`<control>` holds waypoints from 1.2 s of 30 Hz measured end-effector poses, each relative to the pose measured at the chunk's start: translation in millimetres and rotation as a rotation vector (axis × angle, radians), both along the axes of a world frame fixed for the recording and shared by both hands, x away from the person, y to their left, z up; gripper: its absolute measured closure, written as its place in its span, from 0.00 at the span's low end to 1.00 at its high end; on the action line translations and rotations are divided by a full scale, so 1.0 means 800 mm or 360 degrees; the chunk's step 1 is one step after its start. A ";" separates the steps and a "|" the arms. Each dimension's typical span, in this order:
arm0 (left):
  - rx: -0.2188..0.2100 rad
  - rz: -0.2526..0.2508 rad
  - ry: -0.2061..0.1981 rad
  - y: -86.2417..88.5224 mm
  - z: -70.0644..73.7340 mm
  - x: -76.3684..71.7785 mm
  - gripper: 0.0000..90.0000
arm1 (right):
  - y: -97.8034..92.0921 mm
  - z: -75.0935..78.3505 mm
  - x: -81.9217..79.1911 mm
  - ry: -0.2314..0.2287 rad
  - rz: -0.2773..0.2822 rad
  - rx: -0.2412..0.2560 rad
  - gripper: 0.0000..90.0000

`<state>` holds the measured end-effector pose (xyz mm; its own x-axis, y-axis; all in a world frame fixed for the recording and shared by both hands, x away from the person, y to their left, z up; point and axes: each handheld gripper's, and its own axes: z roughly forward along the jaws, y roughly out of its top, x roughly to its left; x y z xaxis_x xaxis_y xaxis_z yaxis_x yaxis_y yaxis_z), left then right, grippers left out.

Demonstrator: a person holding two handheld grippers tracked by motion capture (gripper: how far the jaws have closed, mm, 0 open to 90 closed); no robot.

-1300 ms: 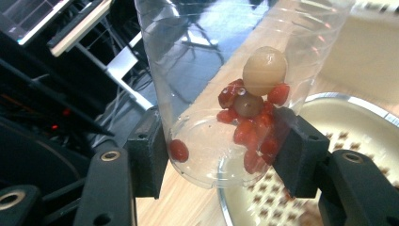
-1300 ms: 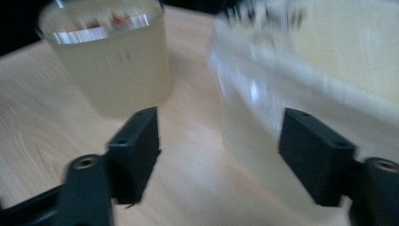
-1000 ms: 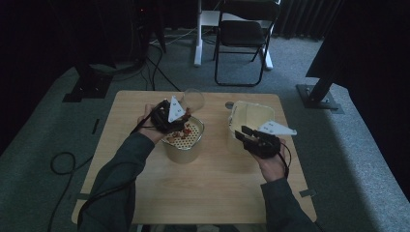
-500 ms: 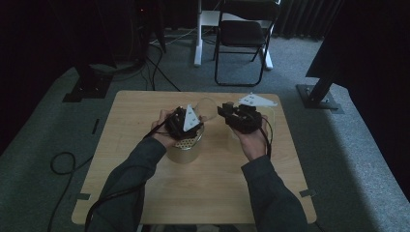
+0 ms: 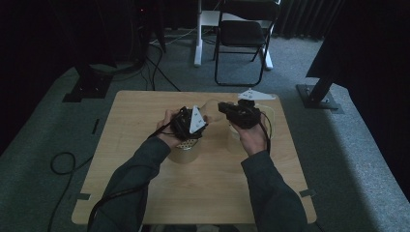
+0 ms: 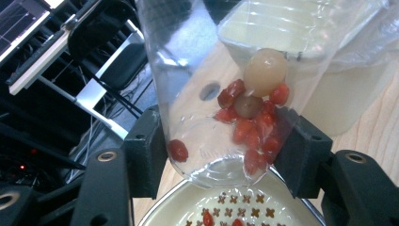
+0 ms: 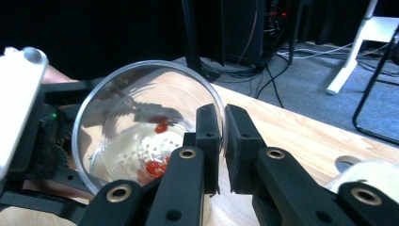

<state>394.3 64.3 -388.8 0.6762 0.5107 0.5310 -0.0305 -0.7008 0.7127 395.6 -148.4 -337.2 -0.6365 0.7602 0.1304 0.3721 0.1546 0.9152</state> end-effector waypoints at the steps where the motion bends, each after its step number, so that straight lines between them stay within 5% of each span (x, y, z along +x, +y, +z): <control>1: 0.0004 0.0005 0.0009 0.000 0.000 0.001 0.44 | -0.002 0.001 -0.001 0.0000 -0.0008 0.0001 0.95; 6: 0.0027 0.0059 0.0023 0.018 -0.005 0.006 0.42 | -0.030 0.012 -0.007 -0.0070 -0.0151 -0.0016 0.97; 13: -0.0026 0.0158 0.0031 0.053 -0.003 0.010 0.43 | -0.103 0.026 -0.009 -0.0088 -0.0450 -0.0058 0.97; 18: -0.0067 0.0193 0.0044 0.062 -0.002 0.013 0.44 | -0.138 0.015 -0.008 0.0002 -0.0633 -0.0135 0.96; 23: -0.0054 0.0187 0.0035 0.060 -0.002 0.014 0.44 | -0.151 -0.015 0.003 0.0137 -0.0710 -0.0189 0.95; 24: -0.0051 0.0187 0.0031 0.060 -0.001 0.013 0.44 | -0.152 -0.019 0.005 0.0168 -0.0699 -0.0195 0.89; 25: -0.0049 0.0186 0.0032 0.059 -0.001 0.013 0.44 | -0.152 -0.023 0.008 0.0188 -0.0689 -0.0201 0.73; 28: -0.0051 0.0185 0.0027 0.059 -0.001 0.013 0.44 | -0.153 -0.027 0.008 0.0169 -0.0724 -0.0203 0.60; 36: -0.0067 0.0196 0.0030 0.064 -0.001 0.014 0.44 | -0.158 -0.028 0.004 0.0147 -0.0724 -0.0195 0.54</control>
<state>405.6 115.5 -389.2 0.6168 0.6118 0.4953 0.0674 -0.6679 0.7412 398.5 -274.9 -360.0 -0.2253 0.9723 0.0628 0.5061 0.0617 0.8603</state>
